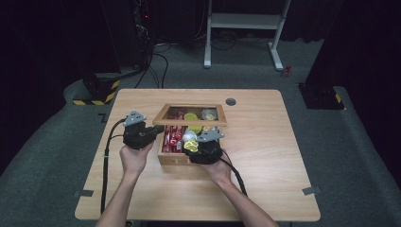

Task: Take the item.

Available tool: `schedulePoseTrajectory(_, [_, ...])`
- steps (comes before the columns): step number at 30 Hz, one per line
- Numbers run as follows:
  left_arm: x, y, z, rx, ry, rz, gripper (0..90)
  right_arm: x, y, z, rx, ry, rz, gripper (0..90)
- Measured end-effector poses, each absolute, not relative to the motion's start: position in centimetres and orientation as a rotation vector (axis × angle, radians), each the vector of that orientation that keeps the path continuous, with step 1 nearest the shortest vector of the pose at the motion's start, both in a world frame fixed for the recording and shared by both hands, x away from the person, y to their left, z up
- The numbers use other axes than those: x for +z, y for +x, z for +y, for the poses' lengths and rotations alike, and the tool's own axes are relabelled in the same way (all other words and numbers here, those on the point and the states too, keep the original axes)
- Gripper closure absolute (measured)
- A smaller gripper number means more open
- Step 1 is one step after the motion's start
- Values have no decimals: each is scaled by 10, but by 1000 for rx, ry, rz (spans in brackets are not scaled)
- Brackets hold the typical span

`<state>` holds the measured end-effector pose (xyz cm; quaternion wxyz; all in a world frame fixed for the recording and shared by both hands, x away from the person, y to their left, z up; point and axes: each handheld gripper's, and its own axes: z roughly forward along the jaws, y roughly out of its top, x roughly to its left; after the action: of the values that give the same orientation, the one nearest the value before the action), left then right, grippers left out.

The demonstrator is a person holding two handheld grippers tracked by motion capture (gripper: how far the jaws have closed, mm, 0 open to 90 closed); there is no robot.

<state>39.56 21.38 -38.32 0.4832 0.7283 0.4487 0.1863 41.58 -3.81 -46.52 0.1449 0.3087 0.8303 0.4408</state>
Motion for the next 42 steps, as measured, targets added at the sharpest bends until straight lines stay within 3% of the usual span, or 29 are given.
schedulePoseTrajectory(42, [-384,397,214,445,1765,1096,897,-449,412,-66,1333,904,2351,383])
